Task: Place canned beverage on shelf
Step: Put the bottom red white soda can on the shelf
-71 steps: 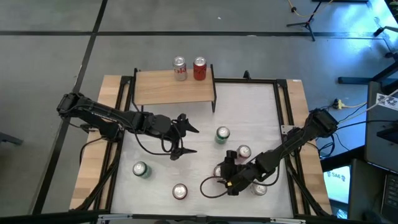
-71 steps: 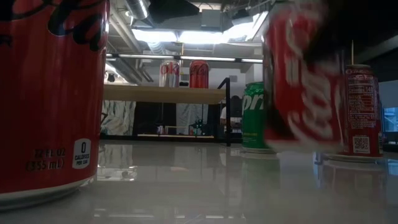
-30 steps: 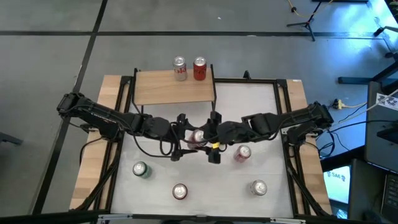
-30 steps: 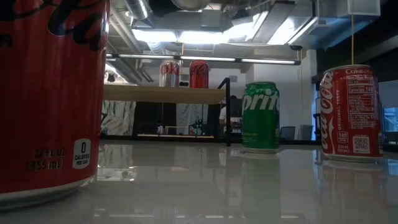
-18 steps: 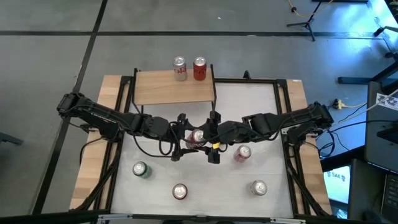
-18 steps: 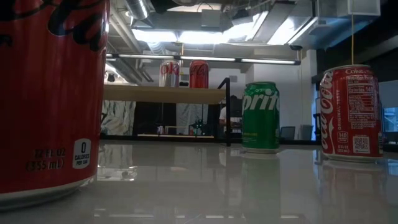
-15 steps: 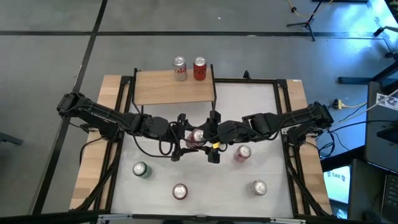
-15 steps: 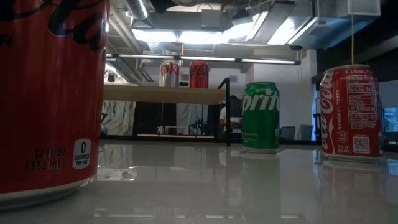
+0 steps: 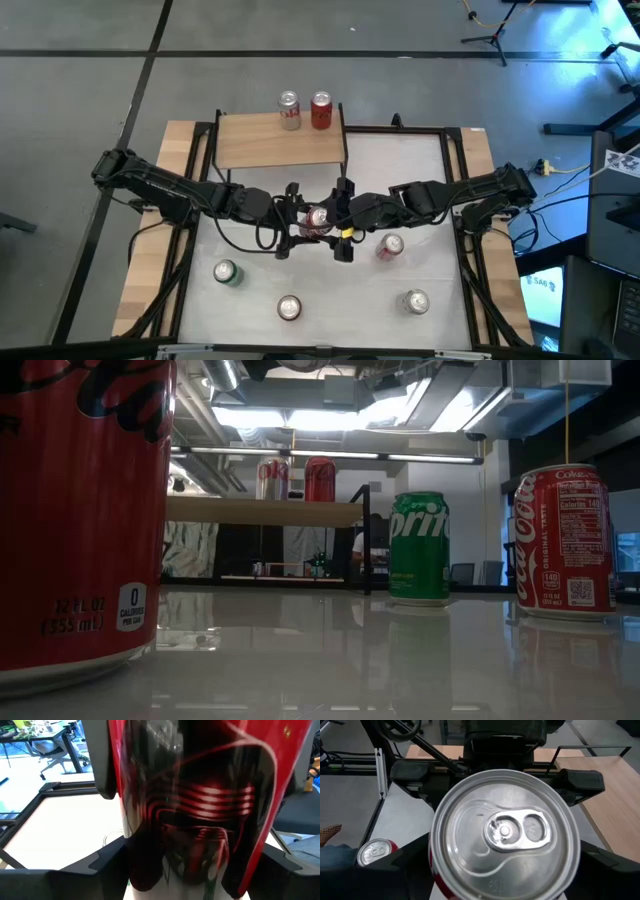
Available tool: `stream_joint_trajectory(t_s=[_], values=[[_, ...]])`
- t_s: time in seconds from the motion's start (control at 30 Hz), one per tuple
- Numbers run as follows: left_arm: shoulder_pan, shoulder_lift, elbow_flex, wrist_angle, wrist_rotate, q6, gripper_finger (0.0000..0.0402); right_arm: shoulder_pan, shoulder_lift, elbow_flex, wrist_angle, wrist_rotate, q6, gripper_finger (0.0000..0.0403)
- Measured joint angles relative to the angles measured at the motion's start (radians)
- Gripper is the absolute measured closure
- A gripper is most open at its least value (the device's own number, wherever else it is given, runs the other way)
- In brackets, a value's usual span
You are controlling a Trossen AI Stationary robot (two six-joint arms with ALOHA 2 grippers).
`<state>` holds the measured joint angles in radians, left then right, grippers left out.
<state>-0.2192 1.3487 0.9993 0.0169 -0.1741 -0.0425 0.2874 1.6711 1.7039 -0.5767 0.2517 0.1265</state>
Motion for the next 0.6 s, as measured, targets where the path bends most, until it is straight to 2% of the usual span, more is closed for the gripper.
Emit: stream_joint_trajectory(t_s=[0.17, 0.37, 0.6], values=[[0.000, 0.000, 0.000, -0.001, 0.000, 0.000, 0.0116, 0.000, 0.000, 0.000, 0.001, -0.005, 0.033, 0.0071], [-0.001, 0.000, 0.000, -0.005, 0.007, 0.003, 0.0116, -0.002, 0.000, 0.000, 0.000, -0.068, 0.060, 0.0070], [-0.001, 0.000, 0.000, 0.002, 0.006, 0.002, 0.0117, -0.002, -0.012, 0.000, -0.005, -0.076, 0.059, 0.0071]])
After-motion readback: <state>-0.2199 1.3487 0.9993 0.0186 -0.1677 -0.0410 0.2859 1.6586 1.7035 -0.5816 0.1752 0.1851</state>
